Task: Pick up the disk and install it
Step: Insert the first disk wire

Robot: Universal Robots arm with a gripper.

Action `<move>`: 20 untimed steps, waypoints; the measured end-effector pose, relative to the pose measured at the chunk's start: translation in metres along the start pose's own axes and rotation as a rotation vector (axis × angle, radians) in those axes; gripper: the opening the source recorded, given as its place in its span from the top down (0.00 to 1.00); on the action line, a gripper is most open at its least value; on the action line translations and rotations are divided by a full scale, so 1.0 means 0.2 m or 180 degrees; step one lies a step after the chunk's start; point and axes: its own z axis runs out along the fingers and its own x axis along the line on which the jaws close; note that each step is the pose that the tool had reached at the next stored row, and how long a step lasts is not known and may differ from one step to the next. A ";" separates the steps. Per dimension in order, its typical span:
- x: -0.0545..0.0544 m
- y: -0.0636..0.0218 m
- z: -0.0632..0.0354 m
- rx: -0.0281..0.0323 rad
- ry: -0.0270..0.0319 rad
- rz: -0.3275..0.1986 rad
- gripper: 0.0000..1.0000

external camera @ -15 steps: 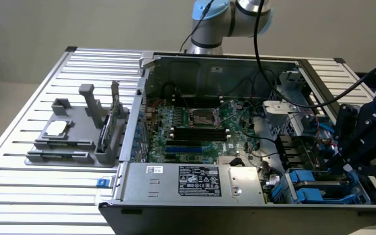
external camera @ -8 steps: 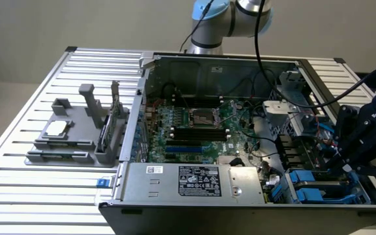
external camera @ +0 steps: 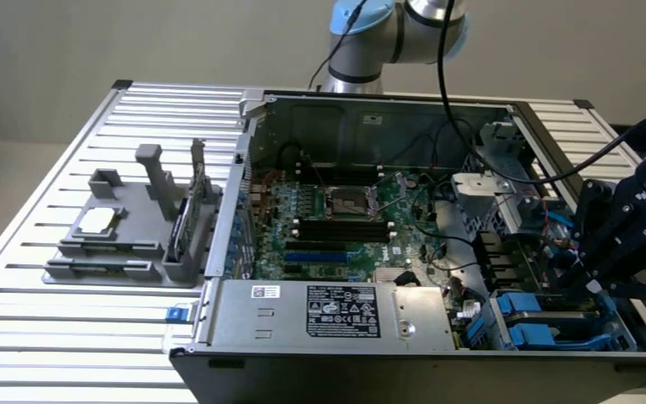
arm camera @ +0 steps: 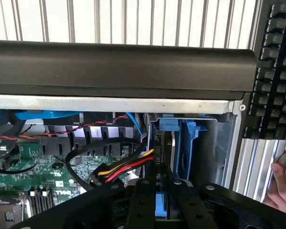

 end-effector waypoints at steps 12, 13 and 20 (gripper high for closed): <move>0.01 -0.007 0.001 -0.0032 -0.0092 0.0077 0.83; 0.01 -0.007 0.001 -0.0034 -0.0092 0.0080 0.83; 0.02 -0.008 0.003 -0.0046 -0.0095 0.0095 0.83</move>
